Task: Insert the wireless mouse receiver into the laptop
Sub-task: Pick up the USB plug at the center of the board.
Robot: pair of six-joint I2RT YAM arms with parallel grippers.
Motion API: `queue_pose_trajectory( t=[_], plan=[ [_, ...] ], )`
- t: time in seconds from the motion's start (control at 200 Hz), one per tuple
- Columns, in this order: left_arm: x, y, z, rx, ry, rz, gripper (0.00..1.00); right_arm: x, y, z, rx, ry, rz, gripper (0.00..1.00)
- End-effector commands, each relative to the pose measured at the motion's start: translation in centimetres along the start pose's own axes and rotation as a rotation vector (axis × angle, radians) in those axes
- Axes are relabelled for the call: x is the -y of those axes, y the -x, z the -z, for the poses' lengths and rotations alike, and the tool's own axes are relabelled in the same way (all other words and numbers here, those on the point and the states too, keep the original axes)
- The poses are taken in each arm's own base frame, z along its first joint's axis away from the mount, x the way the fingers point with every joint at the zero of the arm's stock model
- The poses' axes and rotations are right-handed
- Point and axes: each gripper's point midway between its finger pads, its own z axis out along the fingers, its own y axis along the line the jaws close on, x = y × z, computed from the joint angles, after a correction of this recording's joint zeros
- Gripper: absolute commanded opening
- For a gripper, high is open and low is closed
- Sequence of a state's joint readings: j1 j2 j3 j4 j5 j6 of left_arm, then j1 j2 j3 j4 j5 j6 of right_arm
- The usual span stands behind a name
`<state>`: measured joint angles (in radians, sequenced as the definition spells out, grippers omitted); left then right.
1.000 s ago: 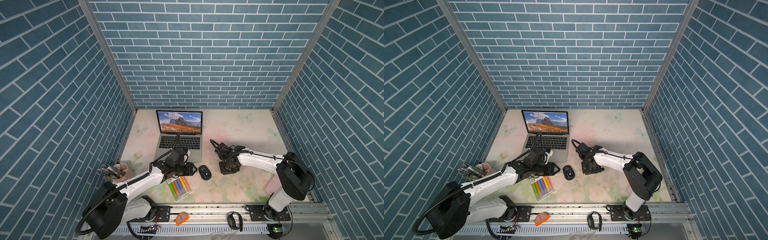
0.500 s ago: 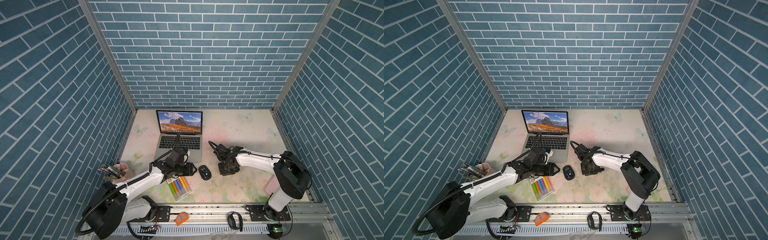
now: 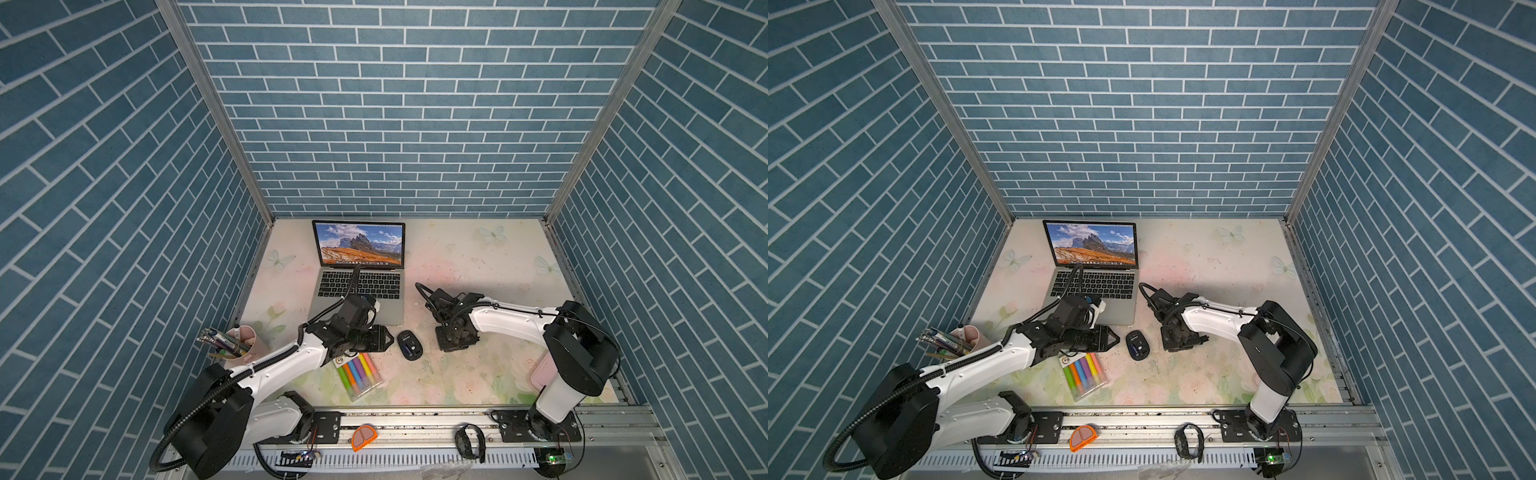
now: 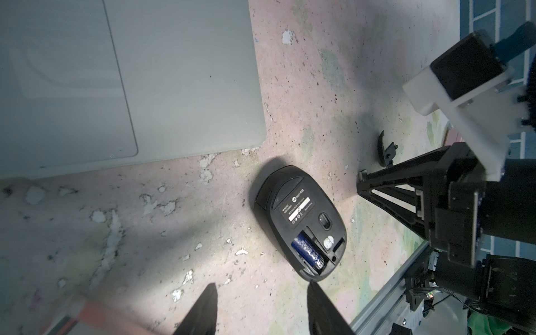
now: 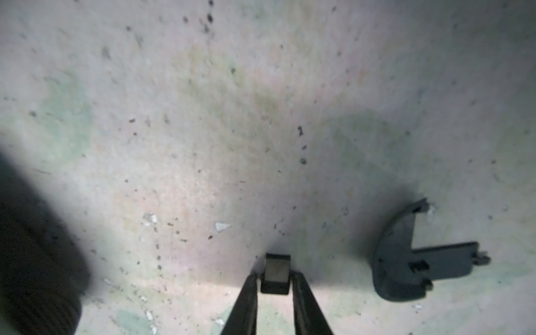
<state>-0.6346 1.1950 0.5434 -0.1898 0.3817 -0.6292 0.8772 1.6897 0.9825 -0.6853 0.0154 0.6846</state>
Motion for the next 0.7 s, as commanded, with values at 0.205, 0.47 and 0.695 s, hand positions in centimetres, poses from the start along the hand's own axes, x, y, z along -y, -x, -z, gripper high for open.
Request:
queue_pose_trajectory(
  t=[0.205,0.47,0.695],
  plan=[
    [0.3,0.9,0.3,0.019,0.009,-0.023,0.51,0.5,0.3,-0.9,0.004,-0.052,-0.013,0.18],
    [0.2,1.0,0.5,0.015,0.018,-0.034,0.51,-0.2,0.6,-0.1,0.032,-0.009,0.118,0.14],
    [-1.3,1.9,2.3,0.043,0.014,0.012,0.51,-0.1,1.5,1.6,0.092,-0.012,0.290,0.14]
  ],
)
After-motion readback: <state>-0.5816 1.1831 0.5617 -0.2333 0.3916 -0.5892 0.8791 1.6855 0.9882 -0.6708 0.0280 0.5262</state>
